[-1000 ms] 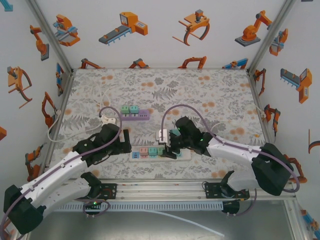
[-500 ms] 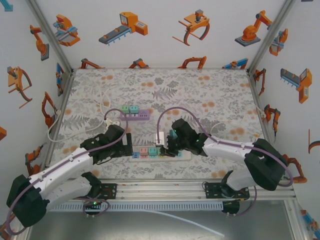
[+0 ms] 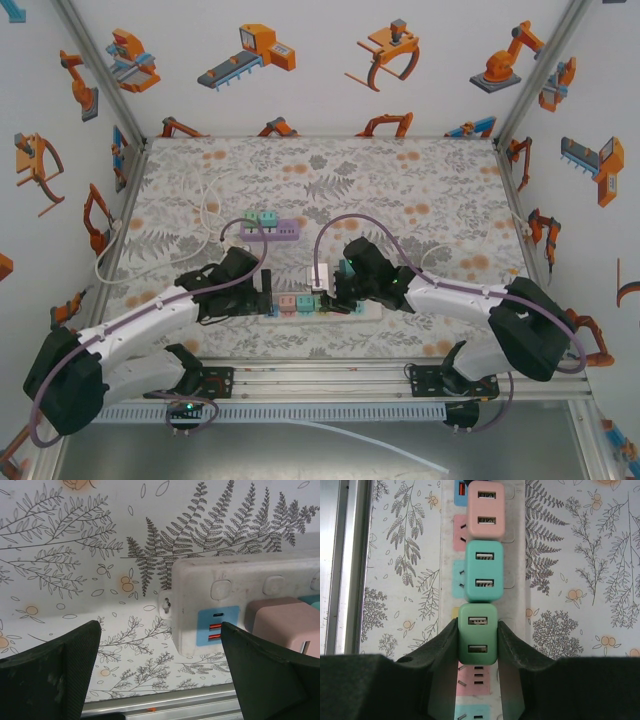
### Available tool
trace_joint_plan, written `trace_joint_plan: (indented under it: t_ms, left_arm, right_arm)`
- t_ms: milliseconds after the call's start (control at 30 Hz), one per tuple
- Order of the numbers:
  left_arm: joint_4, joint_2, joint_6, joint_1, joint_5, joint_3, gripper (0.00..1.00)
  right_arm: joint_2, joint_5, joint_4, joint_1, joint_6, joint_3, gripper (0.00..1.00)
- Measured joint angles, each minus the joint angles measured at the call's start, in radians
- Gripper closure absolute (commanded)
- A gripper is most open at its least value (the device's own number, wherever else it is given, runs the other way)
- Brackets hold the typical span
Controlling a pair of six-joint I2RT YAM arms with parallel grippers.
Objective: Pull the plug off the socket
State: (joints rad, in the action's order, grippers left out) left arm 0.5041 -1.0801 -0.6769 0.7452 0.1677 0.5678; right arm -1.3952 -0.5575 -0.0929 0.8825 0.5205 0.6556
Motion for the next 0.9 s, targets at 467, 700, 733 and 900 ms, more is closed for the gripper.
trace_joint_plan:
  t_ms: [467, 700, 733, 900]
  left_arm:
    - [-0.016, -0.024, 0.0, 0.0, -0.019, -0.004, 0.03]
    - [-0.029, -0.049, -0.004, 0.0, -0.019, 0.007, 0.03]
    - [-0.03, -0.05, -0.004, 0.001, -0.019, 0.007, 0.03]
    - [-0.03, -0.053, -0.004, 0.001, -0.018, 0.008, 0.03]
  right_arm:
    - [0.0, 0.001, -0.009, 0.0, -0.036, 0.0, 0.8]
    - [0.001, 0.001, -0.026, 0.0, -0.067, -0.002, 0.82]
    - [0.002, 0.0, -0.028, -0.001, -0.069, -0.002, 0.82]
    - [0.023, -0.001, -0.045, -0.001, -0.084, -0.008, 0.82]
